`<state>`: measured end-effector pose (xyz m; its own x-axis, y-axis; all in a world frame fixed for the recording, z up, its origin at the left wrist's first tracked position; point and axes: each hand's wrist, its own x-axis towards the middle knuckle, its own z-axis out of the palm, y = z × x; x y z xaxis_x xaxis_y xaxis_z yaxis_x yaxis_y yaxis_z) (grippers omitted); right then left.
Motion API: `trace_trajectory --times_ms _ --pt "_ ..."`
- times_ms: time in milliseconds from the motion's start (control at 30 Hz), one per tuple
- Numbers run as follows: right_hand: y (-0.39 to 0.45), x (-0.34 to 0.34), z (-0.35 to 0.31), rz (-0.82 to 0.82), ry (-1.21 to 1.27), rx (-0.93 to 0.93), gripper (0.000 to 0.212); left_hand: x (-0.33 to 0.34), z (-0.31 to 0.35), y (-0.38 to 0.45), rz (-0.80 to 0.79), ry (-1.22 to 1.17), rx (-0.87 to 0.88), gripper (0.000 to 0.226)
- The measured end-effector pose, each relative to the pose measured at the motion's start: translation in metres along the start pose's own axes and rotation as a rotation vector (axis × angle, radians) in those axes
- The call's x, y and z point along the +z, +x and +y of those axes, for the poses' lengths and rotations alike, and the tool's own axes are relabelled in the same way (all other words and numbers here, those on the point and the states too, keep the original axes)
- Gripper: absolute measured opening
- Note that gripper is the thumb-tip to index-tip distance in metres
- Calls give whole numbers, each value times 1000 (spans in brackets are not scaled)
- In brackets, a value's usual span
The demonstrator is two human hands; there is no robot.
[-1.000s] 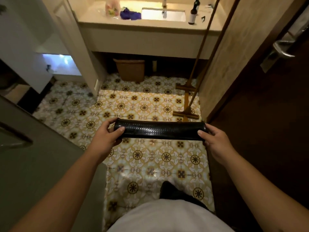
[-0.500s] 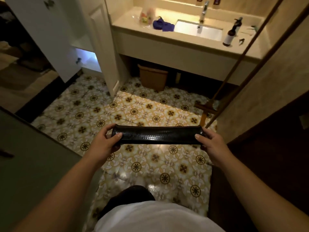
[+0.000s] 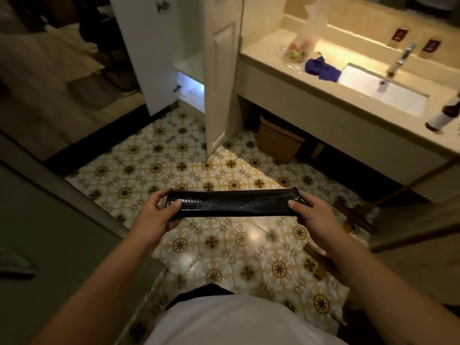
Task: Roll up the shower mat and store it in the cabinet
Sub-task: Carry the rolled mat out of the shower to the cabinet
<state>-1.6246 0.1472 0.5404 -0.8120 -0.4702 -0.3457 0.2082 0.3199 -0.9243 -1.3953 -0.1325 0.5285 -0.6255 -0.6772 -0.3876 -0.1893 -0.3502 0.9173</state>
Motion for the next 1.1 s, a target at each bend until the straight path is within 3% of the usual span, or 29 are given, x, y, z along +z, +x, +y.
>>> trace_trajectory --times_ms 500,633,867,1100 --pt "232 111 -74 -429 -115 -17 31 -45 38 112 377 -63 6 32" --pt "312 145 -103 -571 -162 -34 23 -37 54 154 512 -102 18 33" --pt "415 191 -149 -702 -225 24 34 -21 73 207 676 -204 -5 42" --pt "484 258 -182 -830 -299 -29 24 -42 94 260 787 -272 -18 42"
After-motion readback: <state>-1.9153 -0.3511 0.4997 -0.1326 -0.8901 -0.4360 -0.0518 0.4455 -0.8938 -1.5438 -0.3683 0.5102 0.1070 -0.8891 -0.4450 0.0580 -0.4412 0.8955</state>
